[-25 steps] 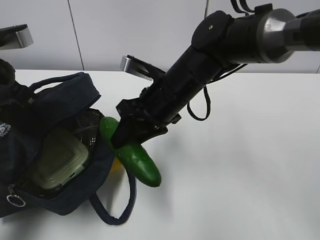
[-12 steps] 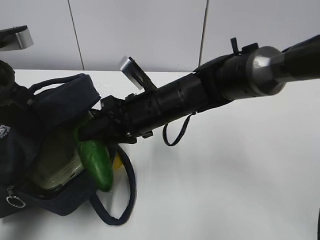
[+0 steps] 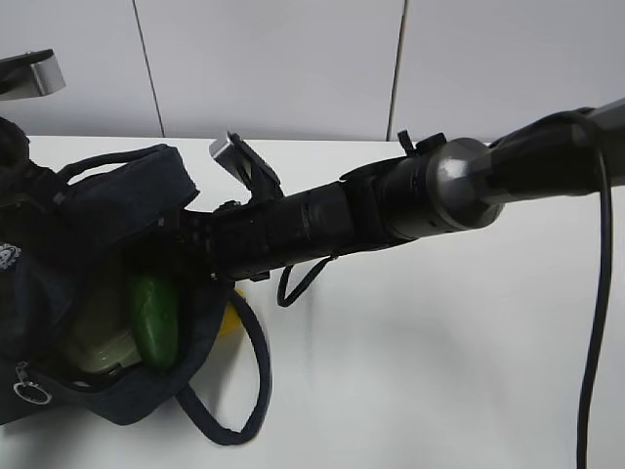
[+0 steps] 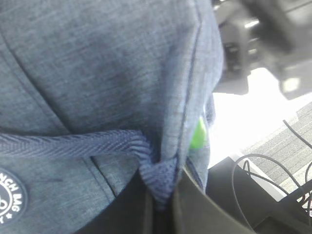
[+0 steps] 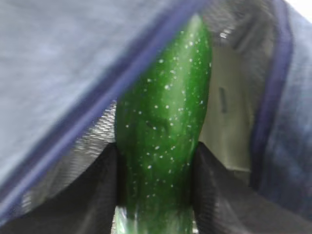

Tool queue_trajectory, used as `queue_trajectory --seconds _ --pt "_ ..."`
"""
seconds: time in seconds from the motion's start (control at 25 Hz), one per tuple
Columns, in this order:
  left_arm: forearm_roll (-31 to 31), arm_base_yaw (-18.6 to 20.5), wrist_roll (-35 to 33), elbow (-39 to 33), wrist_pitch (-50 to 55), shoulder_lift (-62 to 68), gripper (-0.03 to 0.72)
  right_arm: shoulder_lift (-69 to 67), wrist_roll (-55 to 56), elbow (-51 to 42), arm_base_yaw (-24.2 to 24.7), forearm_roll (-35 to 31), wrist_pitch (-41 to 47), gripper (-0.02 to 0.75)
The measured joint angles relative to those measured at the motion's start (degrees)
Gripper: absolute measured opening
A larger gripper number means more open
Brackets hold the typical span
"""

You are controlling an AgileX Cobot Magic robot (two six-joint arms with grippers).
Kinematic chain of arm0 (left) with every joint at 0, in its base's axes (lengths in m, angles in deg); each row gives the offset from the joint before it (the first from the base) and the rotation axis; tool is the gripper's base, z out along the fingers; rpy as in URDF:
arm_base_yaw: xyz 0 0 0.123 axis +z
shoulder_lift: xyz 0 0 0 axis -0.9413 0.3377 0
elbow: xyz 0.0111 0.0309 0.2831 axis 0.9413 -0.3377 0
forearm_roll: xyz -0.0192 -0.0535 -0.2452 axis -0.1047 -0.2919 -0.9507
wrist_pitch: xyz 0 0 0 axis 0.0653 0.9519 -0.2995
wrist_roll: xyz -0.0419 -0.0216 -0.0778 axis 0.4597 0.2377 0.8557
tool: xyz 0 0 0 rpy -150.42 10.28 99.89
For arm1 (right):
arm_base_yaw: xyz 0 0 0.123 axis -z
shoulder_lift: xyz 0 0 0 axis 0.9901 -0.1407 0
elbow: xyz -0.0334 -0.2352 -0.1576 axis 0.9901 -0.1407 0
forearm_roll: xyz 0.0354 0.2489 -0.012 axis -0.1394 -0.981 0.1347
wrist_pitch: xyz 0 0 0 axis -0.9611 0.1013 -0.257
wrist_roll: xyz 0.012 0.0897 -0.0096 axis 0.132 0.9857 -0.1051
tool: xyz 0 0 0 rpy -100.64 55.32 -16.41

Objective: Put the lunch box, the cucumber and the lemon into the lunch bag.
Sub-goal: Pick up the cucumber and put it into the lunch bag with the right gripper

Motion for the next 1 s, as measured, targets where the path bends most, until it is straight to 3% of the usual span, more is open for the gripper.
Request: queue_trajectory --seconds 0.44,0.72,0.84,1.0 --pt "-0.2 0.0 0.0 0.0 0.0 0.0 -0.008 -0.1 -0.7 3.8 -0.2 -0.2 -0.2 0.44" --pt "-0.2 0.0 0.0 0.0 0.1 0.0 -0.008 -0.1 -0.8 4.9 -0.2 0.0 1.6 0.44" --pt "-0.2 0.0 0.0 0.0 0.6 0.0 -0.008 -0.1 0.4 5.0 0.5 2.8 4.2 0.44" --pt "-0.2 0.0 0.0 0.0 1.4 0.0 -0.008 -0.1 4.8 5.1 2.2 11.3 7.3 0.44"
